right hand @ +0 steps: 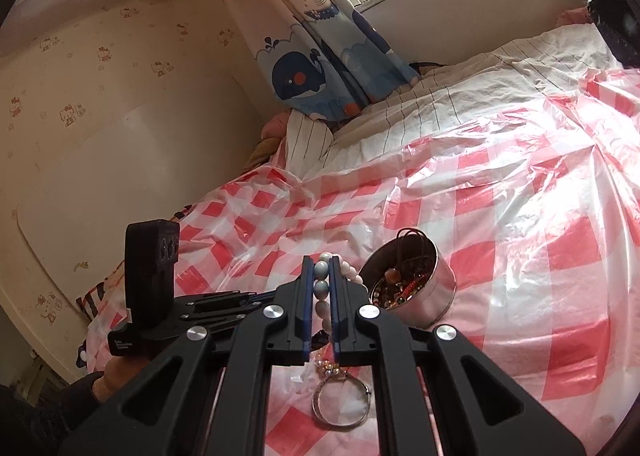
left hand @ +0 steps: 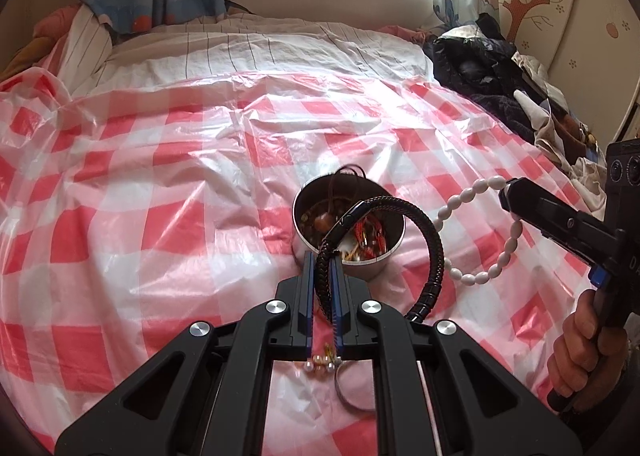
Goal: Organize jewelry
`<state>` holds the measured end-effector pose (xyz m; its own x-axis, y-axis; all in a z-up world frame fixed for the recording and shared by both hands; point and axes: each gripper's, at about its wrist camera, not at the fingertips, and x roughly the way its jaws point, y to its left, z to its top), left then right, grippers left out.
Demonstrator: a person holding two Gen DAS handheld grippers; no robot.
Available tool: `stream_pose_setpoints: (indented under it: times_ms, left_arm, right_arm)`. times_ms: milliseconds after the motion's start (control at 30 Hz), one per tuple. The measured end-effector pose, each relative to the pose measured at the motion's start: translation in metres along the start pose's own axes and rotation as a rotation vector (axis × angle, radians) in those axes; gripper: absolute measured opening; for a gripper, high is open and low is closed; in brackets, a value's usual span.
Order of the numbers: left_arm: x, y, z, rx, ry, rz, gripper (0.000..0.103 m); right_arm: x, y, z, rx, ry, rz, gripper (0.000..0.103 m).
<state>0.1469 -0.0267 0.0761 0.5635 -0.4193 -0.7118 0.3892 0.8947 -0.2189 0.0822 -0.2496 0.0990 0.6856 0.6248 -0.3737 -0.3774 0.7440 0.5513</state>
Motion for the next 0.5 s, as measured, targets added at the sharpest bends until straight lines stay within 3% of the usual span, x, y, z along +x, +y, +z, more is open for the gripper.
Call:
stream_pose_setpoints:
  times_ms: [133,200,233,267,300,500]
  left_arm:
    - [0.01,-0.002,0.021,-0.015,-0.033,0.007,0.007]
    - [0.028,-0.005,0.03,0.007,-0.002,0.017,0.01]
    - [0.045,-0.009,0.032,0.042,0.067,0.025,0.014]
    - [0.052,-0.01,0.031,0.065,0.086,0.053,0.015]
    - [0.055,-0.011,0.029,0.084,0.094,0.071,0.015]
    - [0.038,0.008,0.011,0.051,0.098,0.088,0.024]
  right_arm:
    - [0.013,0.007,0.02,-0.054,-0.023,-0.027,0.008]
    - [0.029,0.01,0.03,-0.113,-0.007,-0.085,0.008]
    - [0.042,0.009,0.032,-0.133,0.039,-0.126,0.018]
    - [0.06,0.002,0.032,-0.129,0.12,-0.154,0.028]
    - [0.068,-0.004,0.031,-0.118,0.138,-0.166,0.035]
    - [0.076,-0.03,0.03,-0.067,0.133,-0.177,0.035]
